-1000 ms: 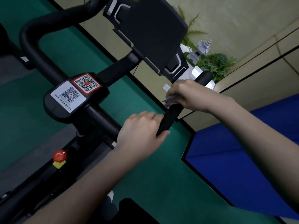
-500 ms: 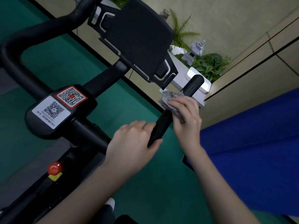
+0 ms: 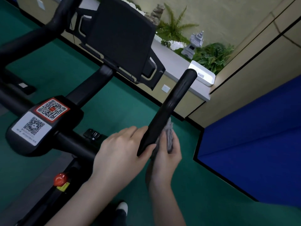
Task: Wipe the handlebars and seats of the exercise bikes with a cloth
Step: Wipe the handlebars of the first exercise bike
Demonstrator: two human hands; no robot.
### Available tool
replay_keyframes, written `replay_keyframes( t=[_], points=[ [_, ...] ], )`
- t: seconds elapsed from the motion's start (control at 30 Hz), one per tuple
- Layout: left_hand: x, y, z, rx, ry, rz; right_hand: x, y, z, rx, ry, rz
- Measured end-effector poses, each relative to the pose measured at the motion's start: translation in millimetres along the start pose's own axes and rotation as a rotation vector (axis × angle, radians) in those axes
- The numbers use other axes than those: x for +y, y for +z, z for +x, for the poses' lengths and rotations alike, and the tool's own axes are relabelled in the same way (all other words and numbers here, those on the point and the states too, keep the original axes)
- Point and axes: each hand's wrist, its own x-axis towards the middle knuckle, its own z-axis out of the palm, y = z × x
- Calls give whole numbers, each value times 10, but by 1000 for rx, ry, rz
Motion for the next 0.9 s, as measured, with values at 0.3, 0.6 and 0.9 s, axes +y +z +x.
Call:
replay_keyframes(
  t=[0.3, 0.6, 0.9],
  points=[
    [12, 2, 13, 20, 6, 30, -86, 14, 283, -211, 374, 229],
    [26, -19, 3, 13, 3, 34, -138, -40, 434, -441, 428, 264],
    [18, -11, -24, -19, -62, -18, -178, -148, 591, -546, 422, 202]
  ],
)
